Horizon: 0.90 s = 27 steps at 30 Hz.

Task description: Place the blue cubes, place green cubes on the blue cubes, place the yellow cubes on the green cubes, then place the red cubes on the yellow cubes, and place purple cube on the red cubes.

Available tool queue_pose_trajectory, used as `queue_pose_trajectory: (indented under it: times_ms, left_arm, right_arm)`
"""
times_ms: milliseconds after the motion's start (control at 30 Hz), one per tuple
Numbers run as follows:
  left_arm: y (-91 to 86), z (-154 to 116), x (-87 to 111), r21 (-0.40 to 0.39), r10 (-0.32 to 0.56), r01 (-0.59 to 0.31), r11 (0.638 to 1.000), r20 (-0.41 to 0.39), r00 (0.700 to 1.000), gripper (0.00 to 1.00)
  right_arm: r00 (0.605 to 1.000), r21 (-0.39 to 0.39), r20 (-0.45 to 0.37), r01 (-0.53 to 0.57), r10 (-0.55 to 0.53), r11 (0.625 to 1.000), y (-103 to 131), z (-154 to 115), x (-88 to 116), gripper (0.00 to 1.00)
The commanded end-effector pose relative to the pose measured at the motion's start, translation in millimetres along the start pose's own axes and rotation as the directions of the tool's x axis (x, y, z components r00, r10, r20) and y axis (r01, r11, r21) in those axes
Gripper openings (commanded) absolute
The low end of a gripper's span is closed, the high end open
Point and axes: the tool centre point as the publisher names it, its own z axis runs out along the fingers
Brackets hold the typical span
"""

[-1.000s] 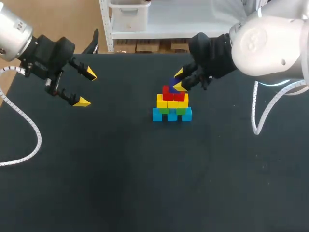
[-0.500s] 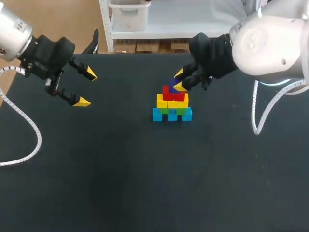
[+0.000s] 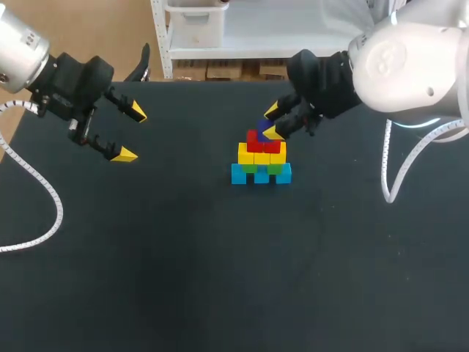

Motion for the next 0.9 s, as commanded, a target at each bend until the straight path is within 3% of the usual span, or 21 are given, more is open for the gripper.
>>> queue_pose_trajectory:
  times_ms: [33, 67, 100, 200, 467, 900]
  left_arm:
    - [0.5, 0, 0.9, 0.000, 0.002, -0.002, 1.000, 0.002, 1.000, 1.00]
    - [0.5, 0, 0.9, 0.000, 0.002, -0.002, 1.000, 0.002, 1.000, 1.00]
    - [0.5, 0, 0.9, 0.000, 0.002, -0.002, 1.000, 0.002, 1.000, 1.00]
    - [0.5, 0, 0.9, 0.000, 0.002, -0.002, 1.000, 0.002, 1.000, 1.00]
    - [0.5, 0, 0.9, 0.000, 0.002, -0.002, 1.000, 0.002, 1.000, 1.00]
    - [0.5, 0, 0.9, 0.000, 0.002, -0.002, 1.000, 0.002, 1.000, 1.00]
  right_arm:
    - [1.000, -0.004, 0.005, 0.003, -0.003, 1.000, -2, 0, 0, 0.69]
    - [1.000, -0.003, 0.006, 0.003, -0.003, 1.000, -2, 0, 0, 0.91]
    - [1.000, -0.002, 0.011, 0.002, -0.002, 1.000, -2, -1, 0, 1.00]
    - [0.999, -0.005, 0.044, -0.009, 0.009, 1.000, -1, -6, -1, 1.00]
    - [0.968, -0.029, 0.246, -0.036, 0.042, 0.999, 6, -43, 12, 1.00]
    - [0.926, -0.056, 0.365, -0.086, 0.100, 0.995, 22, -86, 60, 1.00]
